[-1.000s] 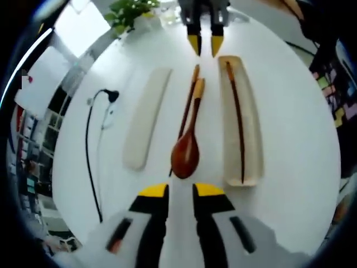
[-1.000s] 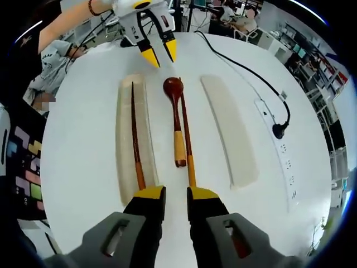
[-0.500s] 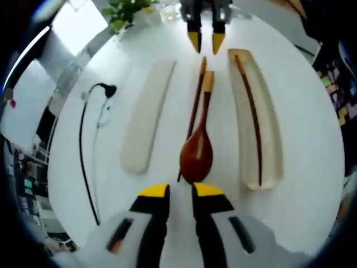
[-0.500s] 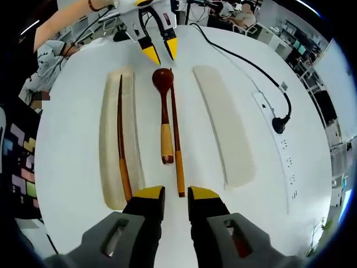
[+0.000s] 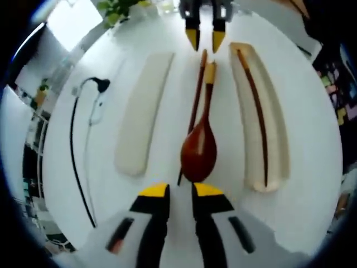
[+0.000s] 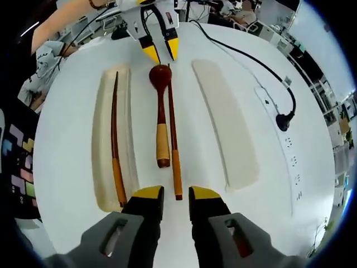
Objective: Arrange the utensils inside the cutlery case until each visible utensil rests in its matching compartment.
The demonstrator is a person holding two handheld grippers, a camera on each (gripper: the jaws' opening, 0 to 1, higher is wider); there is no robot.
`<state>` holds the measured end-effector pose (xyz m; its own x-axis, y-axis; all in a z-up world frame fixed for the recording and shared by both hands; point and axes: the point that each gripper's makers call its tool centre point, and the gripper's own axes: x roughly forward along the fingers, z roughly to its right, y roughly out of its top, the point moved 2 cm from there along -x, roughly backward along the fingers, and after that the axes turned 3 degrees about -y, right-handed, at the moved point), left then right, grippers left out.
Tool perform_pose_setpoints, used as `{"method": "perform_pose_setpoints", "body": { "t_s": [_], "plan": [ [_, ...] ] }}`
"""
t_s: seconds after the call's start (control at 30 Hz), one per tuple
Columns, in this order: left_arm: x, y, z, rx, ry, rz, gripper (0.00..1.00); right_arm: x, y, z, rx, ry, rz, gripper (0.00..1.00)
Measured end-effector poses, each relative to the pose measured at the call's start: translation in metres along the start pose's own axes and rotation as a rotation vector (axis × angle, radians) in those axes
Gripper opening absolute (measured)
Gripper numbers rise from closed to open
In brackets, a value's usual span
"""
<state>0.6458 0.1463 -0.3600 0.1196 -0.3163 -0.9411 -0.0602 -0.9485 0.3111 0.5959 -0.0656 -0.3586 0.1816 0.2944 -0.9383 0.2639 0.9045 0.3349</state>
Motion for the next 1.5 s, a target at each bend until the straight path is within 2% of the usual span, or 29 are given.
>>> {"method": "perform_pose_setpoints", "body": {
  "t_s": [0.13,0.27,0.37,0.53,0.63,0.77,0.83,0.93,1.03,1.1,1.13,1.17,1.2,1.4,1.5],
  "plan": [
    [0.003,0.004,0.001,0.009,-0.023,-0.025,0.15,0.005,-0.004,0.004,0.001,0.001,-0.027,0.18],
    [0.002,0.005,0.0,0.004,-0.048,-0.048,0.15,0.004,-0.003,0.005,0.003,0.018,-0.026,0.18],
    [0.003,0.005,0.0,-0.014,-0.078,-0.062,0.13,0.005,-0.002,0.004,-0.025,0.041,-0.037,0.17],
    [0.004,0.007,0.002,-0.034,-0.128,-0.093,0.1,0.006,0.0,0.004,-0.103,0.065,-0.118,0.17],
    [0.004,0.007,0.003,0.035,-0.16,-0.113,0.1,0.008,0.002,0.004,-0.121,0.073,-0.165,0.17],
    [0.005,0.007,-0.003,-0.018,-0.191,-0.093,0.1,0.007,0.001,0.004,-0.156,0.075,-0.168,0.17],
    [0.006,0.007,-0.007,-0.064,-0.178,-0.061,0.05,0.007,0.001,0.004,-0.155,0.078,-0.167,0.17],
    [0.005,0.005,-0.009,-0.078,-0.195,-0.028,0.02,0.008,0.002,0.005,-0.158,0.078,-0.188,0.17],
    [0.005,0.005,-0.007,-0.066,-0.185,-0.021,0.02,0.009,0.002,0.005,-0.177,0.077,-0.213,0.14],
    [0.005,0.006,-0.006,-0.017,-0.155,-0.069,0.01,0.01,0.003,0.006,-0.185,0.072,-0.207,0.07],
    [0.005,0.006,-0.004,0.02,-0.137,-0.101,0.01,0.009,0.0,0.008,-0.169,0.056,-0.229,0.05],
    [0.006,0.007,-0.003,0.066,-0.124,-0.126,0.0,0.01,0.002,0.008,-0.166,0.056,-0.207,0.04],
    [0.006,0.007,-0.001,0.076,-0.115,-0.15,0.0,0.008,0.002,0.007,-0.165,0.056,-0.202,0.04],
    [0.009,0.009,0.003,0.064,-0.107,-0.206,0.0,0.008,0.001,0.003,-0.134,0.038,-0.161,0.04],
    [0.009,0.008,0.003,-0.038,-0.061,-0.223,0.0,0.008,0.001,0.003,-0.107,0.031,-0.143,0.04]
  ]
}}
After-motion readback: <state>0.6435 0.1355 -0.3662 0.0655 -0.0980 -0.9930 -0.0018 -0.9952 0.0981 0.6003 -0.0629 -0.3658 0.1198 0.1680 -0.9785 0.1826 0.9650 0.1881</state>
